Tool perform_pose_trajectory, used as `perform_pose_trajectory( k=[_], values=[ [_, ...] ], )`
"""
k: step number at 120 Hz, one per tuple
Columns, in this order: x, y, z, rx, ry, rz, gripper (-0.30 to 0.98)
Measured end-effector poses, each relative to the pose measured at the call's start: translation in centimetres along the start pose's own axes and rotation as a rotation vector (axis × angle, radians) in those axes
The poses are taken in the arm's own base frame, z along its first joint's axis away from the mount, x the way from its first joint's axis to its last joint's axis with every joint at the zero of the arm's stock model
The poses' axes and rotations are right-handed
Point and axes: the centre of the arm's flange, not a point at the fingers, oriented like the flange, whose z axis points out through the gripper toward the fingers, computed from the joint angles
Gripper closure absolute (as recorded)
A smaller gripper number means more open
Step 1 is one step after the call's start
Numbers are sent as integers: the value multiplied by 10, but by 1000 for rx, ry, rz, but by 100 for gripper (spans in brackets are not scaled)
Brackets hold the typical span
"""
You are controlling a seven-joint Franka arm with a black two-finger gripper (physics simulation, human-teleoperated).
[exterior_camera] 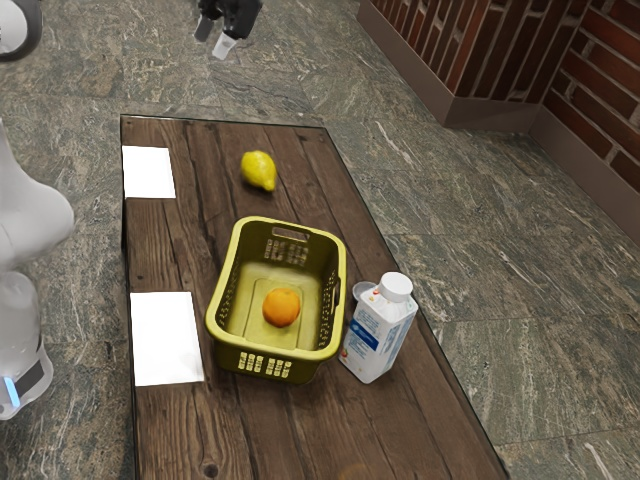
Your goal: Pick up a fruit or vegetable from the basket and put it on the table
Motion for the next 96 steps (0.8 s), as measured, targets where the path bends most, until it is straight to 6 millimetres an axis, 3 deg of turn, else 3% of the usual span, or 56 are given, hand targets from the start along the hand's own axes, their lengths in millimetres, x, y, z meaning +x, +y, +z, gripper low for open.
perform_pose_trajectory(
  k=[5, 12, 18, 22, 26, 29, 34, 39, 43, 50, 54, 59, 64, 81, 90, 96],
  values=[
    [26, -8, 3, -2, 83, -18, 2],
    [47, -13, -2, -1, 199, -37, 2],
    [57, -15, -9, -3, 286, -52, 2],
    [49, -8, -34, 8, 384, -58, 2],
    [39, 30, -61, 59, 478, -39, 2],
    [58, 73, -58, 120, 489, -28, 2],
    [97, 145, -35, 205, 473, 3, 2],
    [134, 212, 4, 260, 432, 56, 2],
    [157, 244, 31, 270, 404, 82, 3],
    [194, 227, 59, 224, 358, 40, 3],
    [209, 220, 85, 194, 309, 36, 2],
    [213, 212, 111, 135, 257, 50, 2],
    [204, 204, 119, 61, 238, 80, 2],
    [180, 182, 85, 3, 297, 117, 2],
    [138, 185, 57, 26, 366, 165, 2],
    [117, 199, 47, 69, 393, 199, 2]
  ],
)
